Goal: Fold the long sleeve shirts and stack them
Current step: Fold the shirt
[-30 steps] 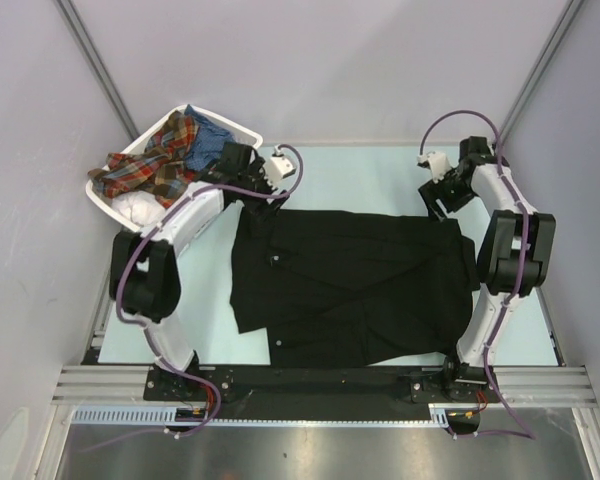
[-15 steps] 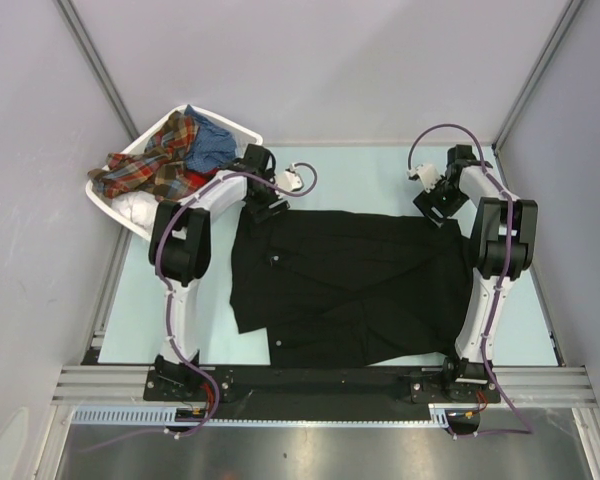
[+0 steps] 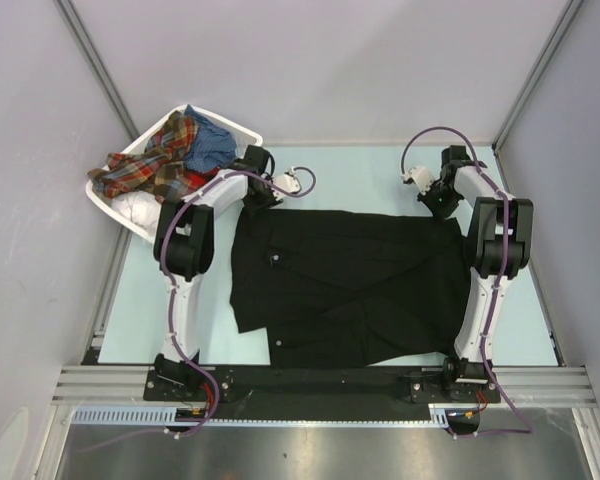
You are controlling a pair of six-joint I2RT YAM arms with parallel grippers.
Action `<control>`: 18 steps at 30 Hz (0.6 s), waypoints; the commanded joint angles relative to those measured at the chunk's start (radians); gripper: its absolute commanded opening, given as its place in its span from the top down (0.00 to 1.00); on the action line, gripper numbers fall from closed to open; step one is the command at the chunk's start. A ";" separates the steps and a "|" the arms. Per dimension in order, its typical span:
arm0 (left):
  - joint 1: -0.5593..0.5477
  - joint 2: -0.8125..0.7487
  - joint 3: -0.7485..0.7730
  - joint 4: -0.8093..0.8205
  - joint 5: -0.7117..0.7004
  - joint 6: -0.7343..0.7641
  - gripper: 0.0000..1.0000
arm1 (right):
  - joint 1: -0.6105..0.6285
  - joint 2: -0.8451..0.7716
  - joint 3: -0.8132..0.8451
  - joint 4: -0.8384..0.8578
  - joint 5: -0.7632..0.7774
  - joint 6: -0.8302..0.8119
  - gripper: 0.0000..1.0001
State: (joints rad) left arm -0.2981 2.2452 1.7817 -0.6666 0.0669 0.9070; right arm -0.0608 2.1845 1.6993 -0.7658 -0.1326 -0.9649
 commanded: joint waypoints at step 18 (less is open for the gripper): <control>0.022 0.063 0.283 0.114 0.036 -0.085 0.89 | -0.034 0.160 0.319 0.137 0.171 0.181 0.44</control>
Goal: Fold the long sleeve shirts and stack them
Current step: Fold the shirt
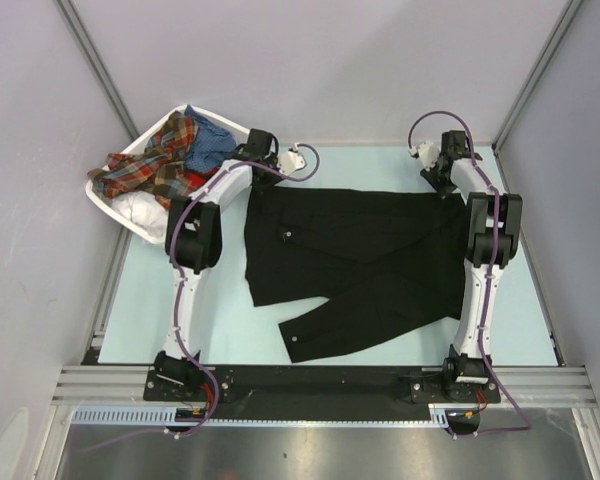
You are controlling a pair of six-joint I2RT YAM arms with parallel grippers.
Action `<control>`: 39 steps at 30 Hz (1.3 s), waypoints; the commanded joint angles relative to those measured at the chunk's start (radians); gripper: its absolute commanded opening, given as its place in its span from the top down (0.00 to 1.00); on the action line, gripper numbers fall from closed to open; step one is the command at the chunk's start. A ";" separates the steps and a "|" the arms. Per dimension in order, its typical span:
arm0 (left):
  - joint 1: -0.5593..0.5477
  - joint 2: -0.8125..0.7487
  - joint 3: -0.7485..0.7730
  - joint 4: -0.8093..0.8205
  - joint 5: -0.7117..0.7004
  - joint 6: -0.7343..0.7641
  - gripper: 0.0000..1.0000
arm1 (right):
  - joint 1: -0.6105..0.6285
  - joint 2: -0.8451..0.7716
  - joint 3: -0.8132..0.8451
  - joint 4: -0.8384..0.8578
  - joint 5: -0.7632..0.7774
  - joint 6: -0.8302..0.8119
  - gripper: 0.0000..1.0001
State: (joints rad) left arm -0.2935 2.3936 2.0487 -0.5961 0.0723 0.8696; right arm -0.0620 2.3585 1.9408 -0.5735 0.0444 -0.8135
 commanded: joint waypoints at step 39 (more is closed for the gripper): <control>-0.757 -0.880 -1.271 0.171 0.309 -0.336 0.44 | -0.216 -1.245 -1.128 -0.465 -0.426 -0.345 0.14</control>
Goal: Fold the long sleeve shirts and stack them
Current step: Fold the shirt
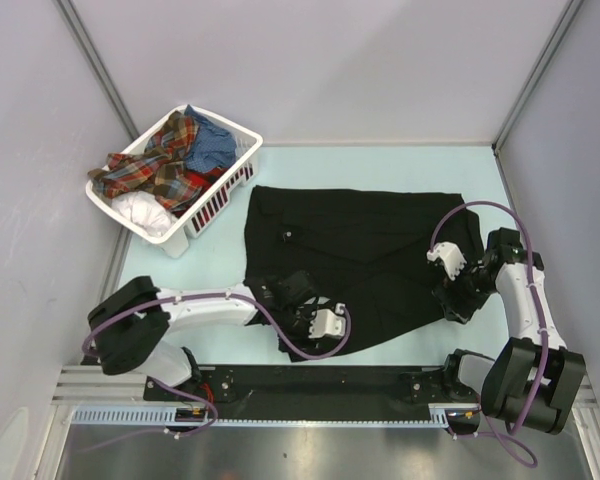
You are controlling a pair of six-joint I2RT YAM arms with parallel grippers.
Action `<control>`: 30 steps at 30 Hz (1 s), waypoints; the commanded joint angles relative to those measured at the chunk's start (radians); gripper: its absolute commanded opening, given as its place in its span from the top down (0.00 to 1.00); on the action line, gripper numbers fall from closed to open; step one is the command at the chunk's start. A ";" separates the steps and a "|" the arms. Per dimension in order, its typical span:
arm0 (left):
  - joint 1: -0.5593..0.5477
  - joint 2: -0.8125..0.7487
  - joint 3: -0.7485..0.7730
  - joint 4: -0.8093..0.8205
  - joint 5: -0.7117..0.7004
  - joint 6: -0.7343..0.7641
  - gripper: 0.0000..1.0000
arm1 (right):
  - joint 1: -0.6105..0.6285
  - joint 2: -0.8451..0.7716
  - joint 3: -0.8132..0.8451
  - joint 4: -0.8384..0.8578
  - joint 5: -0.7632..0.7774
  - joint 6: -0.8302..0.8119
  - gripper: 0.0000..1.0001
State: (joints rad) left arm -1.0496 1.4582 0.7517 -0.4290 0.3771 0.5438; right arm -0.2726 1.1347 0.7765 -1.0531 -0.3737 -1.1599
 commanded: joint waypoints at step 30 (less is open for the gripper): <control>0.530 0.246 0.725 -0.014 0.485 -0.381 1.00 | 0.144 -0.188 -0.042 0.043 -0.237 -0.172 0.11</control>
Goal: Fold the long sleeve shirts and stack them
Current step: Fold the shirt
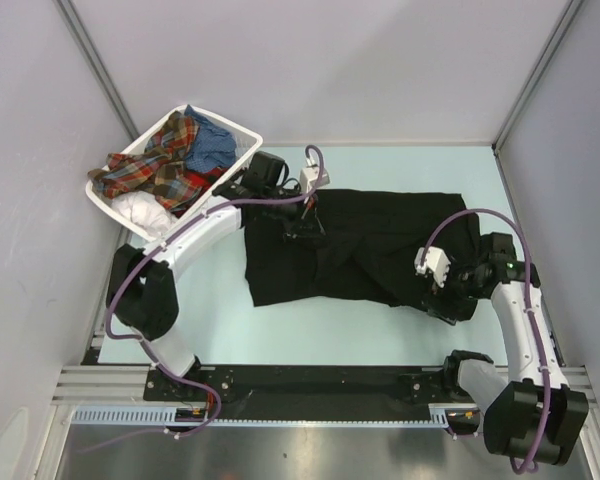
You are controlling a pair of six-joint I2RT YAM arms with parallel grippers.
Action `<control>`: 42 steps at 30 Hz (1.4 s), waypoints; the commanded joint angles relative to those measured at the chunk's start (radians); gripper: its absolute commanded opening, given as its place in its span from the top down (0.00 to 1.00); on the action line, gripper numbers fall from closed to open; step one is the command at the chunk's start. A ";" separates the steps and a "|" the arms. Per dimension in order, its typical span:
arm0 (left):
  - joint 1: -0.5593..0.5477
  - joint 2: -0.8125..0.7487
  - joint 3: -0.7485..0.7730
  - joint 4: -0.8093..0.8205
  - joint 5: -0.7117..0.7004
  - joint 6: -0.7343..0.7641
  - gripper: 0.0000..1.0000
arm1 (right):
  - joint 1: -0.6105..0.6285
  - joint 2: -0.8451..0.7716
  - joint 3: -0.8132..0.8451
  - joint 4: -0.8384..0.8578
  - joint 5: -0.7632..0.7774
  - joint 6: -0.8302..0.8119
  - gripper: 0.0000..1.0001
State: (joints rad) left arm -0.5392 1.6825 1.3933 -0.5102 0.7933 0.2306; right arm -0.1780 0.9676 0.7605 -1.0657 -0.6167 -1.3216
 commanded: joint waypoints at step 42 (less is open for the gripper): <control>-0.188 -0.600 -0.680 -0.118 -0.420 0.521 0.48 | 0.063 -0.475 -0.201 -0.135 0.034 -0.162 1.00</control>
State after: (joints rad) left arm -0.8215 1.0916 0.7502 -0.7853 0.5560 0.7322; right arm -0.1154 0.5079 0.5552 -1.1660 -0.5762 -1.4326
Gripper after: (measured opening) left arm 0.527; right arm 0.010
